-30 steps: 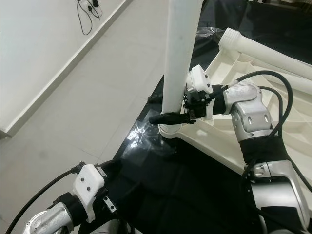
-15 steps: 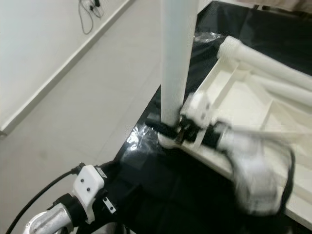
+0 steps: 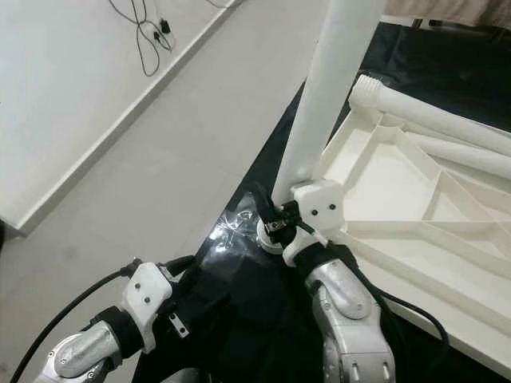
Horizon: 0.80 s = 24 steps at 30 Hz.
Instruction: Building children table
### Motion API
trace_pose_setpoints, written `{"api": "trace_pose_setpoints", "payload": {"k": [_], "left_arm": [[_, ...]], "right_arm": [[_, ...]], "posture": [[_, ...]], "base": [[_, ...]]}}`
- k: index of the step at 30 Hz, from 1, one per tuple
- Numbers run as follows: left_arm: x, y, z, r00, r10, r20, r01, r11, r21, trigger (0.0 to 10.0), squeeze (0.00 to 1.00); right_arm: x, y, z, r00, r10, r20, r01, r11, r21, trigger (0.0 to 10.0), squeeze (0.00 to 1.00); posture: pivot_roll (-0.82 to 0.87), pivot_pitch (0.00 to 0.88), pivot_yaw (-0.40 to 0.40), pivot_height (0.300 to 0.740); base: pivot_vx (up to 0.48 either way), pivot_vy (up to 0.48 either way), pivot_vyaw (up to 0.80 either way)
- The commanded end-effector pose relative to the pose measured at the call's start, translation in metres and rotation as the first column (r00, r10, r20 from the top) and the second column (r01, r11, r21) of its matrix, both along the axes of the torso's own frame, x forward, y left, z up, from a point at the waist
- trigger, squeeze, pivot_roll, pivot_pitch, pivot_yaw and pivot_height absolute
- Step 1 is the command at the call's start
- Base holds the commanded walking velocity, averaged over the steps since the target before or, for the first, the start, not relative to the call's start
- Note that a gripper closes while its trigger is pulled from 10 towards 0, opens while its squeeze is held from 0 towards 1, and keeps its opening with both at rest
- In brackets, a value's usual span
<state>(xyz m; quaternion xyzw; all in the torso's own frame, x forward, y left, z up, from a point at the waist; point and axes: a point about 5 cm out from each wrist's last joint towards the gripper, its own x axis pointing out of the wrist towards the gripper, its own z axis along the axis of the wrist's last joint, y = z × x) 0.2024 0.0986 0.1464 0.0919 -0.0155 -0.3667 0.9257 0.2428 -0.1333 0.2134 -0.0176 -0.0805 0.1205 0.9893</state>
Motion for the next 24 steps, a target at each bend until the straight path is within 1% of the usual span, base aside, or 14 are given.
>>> {"api": "trace_pose_setpoints", "payload": {"k": [1,3,9,11,12,14,15,17,18,20,21,22,23,24], "left_arm": [[-0.001,0.007,-0.008,1.0,0.012,-0.017,-0.012,0.999,0.039,10.0,0.0],[-0.001,0.007,-0.008,1.0,0.012,-0.017,-0.012,0.999,0.039,10.0,0.0],[0.006,0.011,-0.005,1.0,0.018,0.018,-0.019,0.998,0.061,10.0,0.0],[0.011,0.014,-0.002,0.999,0.036,0.031,-0.037,0.998,0.058,10.0,0.0],[0.011,0.014,-0.002,0.999,0.036,0.031,-0.037,0.998,0.058,10.0,0.0],[0.014,0.015,0.001,0.998,0.045,0.039,-0.047,0.998,0.051,10.0,0.0],[0.014,0.015,0.001,0.998,0.045,0.039,-0.047,0.998,0.051,10.0,0.0],[0.021,0.018,0.01,0.996,0.059,0.066,-0.061,0.998,0.025,10.0,0.0],[0.021,0.018,0.01,0.996,0.059,0.066,-0.061,0.998,0.025,10.0,0.0],[0.029,0.023,0.025,0.992,0.08,0.099,-0.079,0.997,-0.017,10.0,0.0],[0.029,0.023,0.025,0.992,0.08,0.099,-0.079,0.997,-0.017,10.0,0.0],[0.032,0.025,0.03,0.99,0.087,0.109,-0.084,0.996,-0.032,10.0,0.0],[0.037,0.028,0.044,0.987,0.077,0.142,-0.071,0.996,-0.049,10.0,0.0],[0.037,0.028,0.044,0.987,0.077,0.142,-0.071,0.996,-0.049,10.0,0.0]], "right_arm": [[0.006,-0.022,-0.05,0.949,-0.17,-0.264,0.161,0.985,-0.055,10.0,0.0],[0.006,-0.022,-0.05,0.949,-0.17,-0.264,0.161,0.985,-0.055,10.0,0.0],[0.009,-0.017,-0.042,0.967,-0.166,-0.192,0.154,0.985,-0.076,10.0,0.0],[0.01,-0.01,-0.034,0.99,-0.091,-0.107,0.075,0.987,-0.143,10.0,0.0],[0.01,-0.01,-0.034,0.99,-0.091,-0.107,0.075,0.987,-0.143,10.0,0.0],[0.01,-0.005,-0.034,0.996,-0.036,-0.085,0.018,0.98,-0.197,10.0,0.0],[0.01,-0.005,-0.034,0.996,-0.036,-0.085,0.018,0.98,-0.197,10.0,0.0],[0.011,-0.003,-0.035,0.997,-0.021,-0.078,0.003,0.976,-0.219,10.0,0.0],[0.011,-0.003,-0.035,0.997,-0.021,-0.078,0.003,0.976,-0.219,10.0,0.0],[0.011,0.0,-0.035,0.998,-0.004,-0.066,-0.011,0.973,-0.23,10.0,0.0],[0.011,0.0,-0.035,0.998,-0.004,-0.066,-0.011,0.973,-0.23,10.0,0.0],[0.012,0.001,-0.035,0.998,0.0,-0.067,-0.015,0.973,-0.231,10.0,0.0],[0.012,0.003,-0.036,0.997,0.005,-0.073,-0.021,0.975,-0.221,10.0,0.0],[0.012,0.003,-0.036,0.997,0.005,-0.073,-0.021,0.975,-0.221,10.0,0.0]], "posture": [[-0.03,0.288,0.112,0.74],[-0.03,0.288,0.112,0.74],[-0.03,0.264,0.113,0.74],[-0.03,0.256,0.115,0.74],[-0.03,0.256,0.115,0.74],[-0.03,0.25,0.115,0.74],[-0.03,0.25,0.115,0.74],[-0.03,0.242,0.114,0.74],[-0.03,0.242,0.114,0.74],[-0.02,0.24,0.115,0.74],[-0.02,0.24,0.115,0.74],[-0.02,0.24,0.115,0.74],[-0.02,0.237,0.114,0.74],[-0.02,0.237,0.114,0.74]], "base": [[0.0,0.0,0.0],[0.0,0.0,0.0],[0.0,0.0,0.0],[0.0,0.0,0.0],[0.0,0.0,0.0],[0.0,0.0,0.0],[0.0,0.0,0.0],[0.0,0.0,0.0],[0.0,0.0,0.0],[0.0,0.0,0.0],[0.0,0.0,0.0],[0.0,0.0,0.0],[0.0,0.0,0.0],[0.0,0.0,0.0]]}}
